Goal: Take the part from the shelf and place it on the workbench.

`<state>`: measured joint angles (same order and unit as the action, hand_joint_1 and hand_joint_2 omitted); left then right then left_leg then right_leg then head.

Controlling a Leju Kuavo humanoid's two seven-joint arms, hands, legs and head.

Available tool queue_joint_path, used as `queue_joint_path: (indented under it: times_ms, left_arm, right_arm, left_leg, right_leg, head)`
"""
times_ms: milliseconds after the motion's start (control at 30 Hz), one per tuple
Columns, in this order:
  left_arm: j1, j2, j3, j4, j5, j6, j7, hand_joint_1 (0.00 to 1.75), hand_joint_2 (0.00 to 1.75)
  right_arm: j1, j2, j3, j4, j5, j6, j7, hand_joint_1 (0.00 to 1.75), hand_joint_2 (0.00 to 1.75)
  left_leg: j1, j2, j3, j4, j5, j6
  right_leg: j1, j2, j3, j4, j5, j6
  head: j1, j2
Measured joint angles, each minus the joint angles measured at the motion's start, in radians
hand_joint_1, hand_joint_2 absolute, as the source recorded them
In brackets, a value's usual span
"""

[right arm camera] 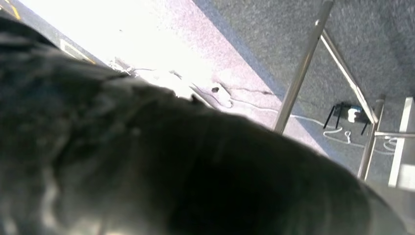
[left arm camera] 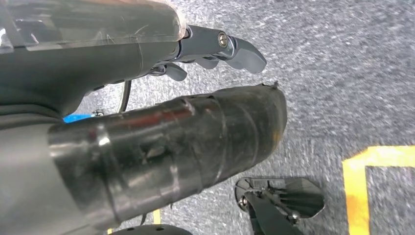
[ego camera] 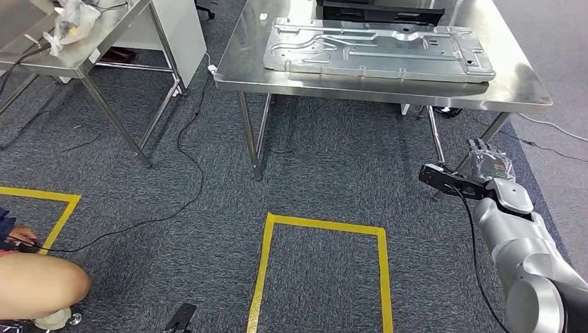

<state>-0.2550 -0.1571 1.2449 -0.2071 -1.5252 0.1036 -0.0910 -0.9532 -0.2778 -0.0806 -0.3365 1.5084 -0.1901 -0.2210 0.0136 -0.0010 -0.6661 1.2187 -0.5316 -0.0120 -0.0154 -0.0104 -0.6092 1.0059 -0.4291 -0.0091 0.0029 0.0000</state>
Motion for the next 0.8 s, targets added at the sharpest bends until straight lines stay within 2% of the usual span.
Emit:
queue_joint_path:
  times_ms: [67,100,167,233,267,333,367,400,433,467,533,567,600,667,733,767,800]
  left_arm:
    - [-0.001,0.002,0.001,0.0,0.001,0.0,-0.002,0.0,0.0]
    - [-0.001,0.002,0.001,0.0,0.001,0.0,-0.002,0.0,0.0]
    - [0.0,0.002,0.004,0.0,0.002,0.0,-0.002,0.0,0.0]
    - [0.001,0.002,0.007,0.0,0.003,0.0,-0.003,0.0,0.0]
    - [0.001,0.002,0.008,0.0,0.003,0.0,-0.003,0.0,0.0]
    - [0.001,0.003,0.011,0.0,0.003,0.001,-0.004,0.0,0.0]
    - [0.001,0.003,0.013,0.0,0.003,0.002,-0.004,0.0,0.0]
    - [0.002,0.003,0.015,0.0,0.003,0.002,-0.004,0.0,0.0]
    - [0.003,0.003,0.016,0.0,0.003,0.002,-0.004,0.0,0.0]
    - [0.004,0.003,0.017,0.0,0.003,0.002,-0.004,0.0,0.0]
    - [0.005,0.003,0.018,0.0,0.003,0.002,-0.004,0.0,0.0]
    - [0.005,0.003,0.018,0.0,0.003,0.003,-0.004,0.0,0.0]
    - [0.004,0.003,0.018,0.0,0.003,0.003,-0.004,0.0,0.0]
    - [0.004,0.003,0.019,0.0,0.004,0.005,-0.004,0.0,0.0]
    - [0.004,0.003,0.02,0.0,0.004,0.006,-0.004,0.0,0.0]
    - [0.004,0.004,0.02,0.0,0.004,0.006,-0.004,0.0,0.0]
    - [0.004,0.004,0.02,0.0,0.004,0.006,-0.004,0.0,0.0]
  right_arm:
    - [0.001,0.0,-0.003,0.0,0.0,-0.001,0.001,0.0,0.0]
    - [0.001,0.0,-0.005,0.0,0.0,-0.001,0.001,0.0,0.0]
    - [0.001,0.001,-0.007,0.0,0.0,-0.002,0.002,0.0,0.0]
    - [0.002,0.002,-0.01,0.0,0.001,-0.002,0.002,0.0,0.0]
    - [0.001,0.002,-0.012,0.0,0.001,-0.002,0.002,0.0,0.0]
    - [0.002,0.001,-0.015,0.0,0.001,-0.002,0.002,0.0,0.0]
    - [0.003,0.001,-0.016,0.0,0.001,-0.002,0.002,0.0,0.0]
    - [0.006,0.001,-0.018,0.001,0.001,-0.002,0.002,0.0,0.0]
    - [0.009,0.001,-0.019,0.002,0.001,-0.002,0.002,0.0,0.0]
    - [0.012,0.001,-0.02,0.003,0.001,-0.003,0.002,0.0,0.0]
    - [0.014,0.001,-0.021,0.004,0.001,-0.007,0.003,0.0,0.0]
    - [0.013,0.001,-0.022,0.004,0.001,-0.011,0.003,0.0,0.0]
    - [0.012,0.001,-0.022,0.003,0.0,-0.014,0.003,0.0,0.0]
    - [0.012,0.001,-0.023,0.003,0.0,-0.017,0.003,0.0,0.0]
    - [0.013,0.001,-0.024,0.003,0.0,-0.017,0.004,0.0,0.0]
    - [0.013,0.001,-0.024,0.003,0.0,-0.017,0.005,0.0,0.0]
    - [0.013,0.001,-0.024,0.003,0.0,-0.017,0.005,0.0,0.0]
  left_leg:
    - [0.0,-0.001,0.08,-0.132,0.038,0.003]
    - [-0.001,-0.002,0.103,-0.173,0.045,0.006]
    - [-0.004,-0.003,0.109,-0.192,0.046,0.017]
    - [-0.001,-0.002,0.106,-0.2,0.054,0.034]
    - [0.0,-0.001,0.104,-0.204,0.06,0.044]
    - [0.0,0.002,0.095,-0.208,0.071,0.058]
    - [-0.001,0.002,0.089,-0.207,0.075,0.06]
    - [-0.002,0.002,0.084,-0.205,0.077,0.061]
    - [-0.003,0.002,0.078,-0.202,0.08,0.061]
    - [-0.003,0.001,0.074,-0.199,0.081,0.06]
    - [-0.004,0.001,0.07,-0.194,0.082,0.058]
    - [-0.005,0.001,0.068,-0.192,0.083,0.055]
    - [-0.007,0.002,0.065,-0.19,0.085,0.051]
    - [-0.009,0.002,0.059,-0.19,0.092,0.039]
    - [-0.009,0.001,0.054,-0.188,0.09,0.028]
    - [-0.01,0.001,0.047,-0.175,0.076,0.022]
    - [-0.009,0.0,0.032,-0.142,0.049,0.018]
  right_leg:
    - [-0.001,0.001,-0.011,0.011,0.002,0.008]
    - [0.0,0.001,-0.016,0.015,0.004,0.013]
    - [0.003,0.001,-0.021,0.018,0.01,0.025]
    - [0.002,0.002,-0.027,0.025,0.006,0.036]
    - [0.001,0.003,-0.035,0.044,-0.012,0.04]
    - [-0.001,0.006,-0.075,0.145,-0.079,0.047]
    - [-0.002,0.006,-0.102,0.212,-0.114,0.049]
    - [-0.002,0.007,-0.123,0.269,-0.137,0.051]
    - [-0.002,0.007,-0.129,0.295,-0.142,0.052]
    - [-0.002,0.007,-0.115,0.282,-0.129,0.051]
    - [-0.001,0.006,-0.042,0.159,-0.073,0.044]
    - [0.002,0.007,-0.006,0.093,-0.053,0.04]
    - [0.005,0.007,0.017,0.047,-0.042,0.036]
    - [0.011,0.008,0.025,0.022,-0.04,0.029]
    - [0.006,0.008,0.021,0.016,-0.03,0.018]
    - [0.003,0.006,0.019,0.012,-0.025,0.011]
    - [-0.001,0.005,0.017,0.008,-0.019,0.004]
  head:
    - [0.0,0.0]
    - [0.001,0.0]
    - [0.001,0.0]
    - [0.002,0.0]
    - [0.002,0.0]
    - [0.002,0.0]
    - [0.002,0.0]
    - [0.002,0.0]
    - [0.002,0.0]
    - [0.002,0.0]
    - [0.002,0.0]
    - [0.002,0.0]
    - [0.002,0.0]
    - [0.001,0.0]
    - [0.001,0.0]
    - [0.001,0.0]
    - [0.001,0.0]
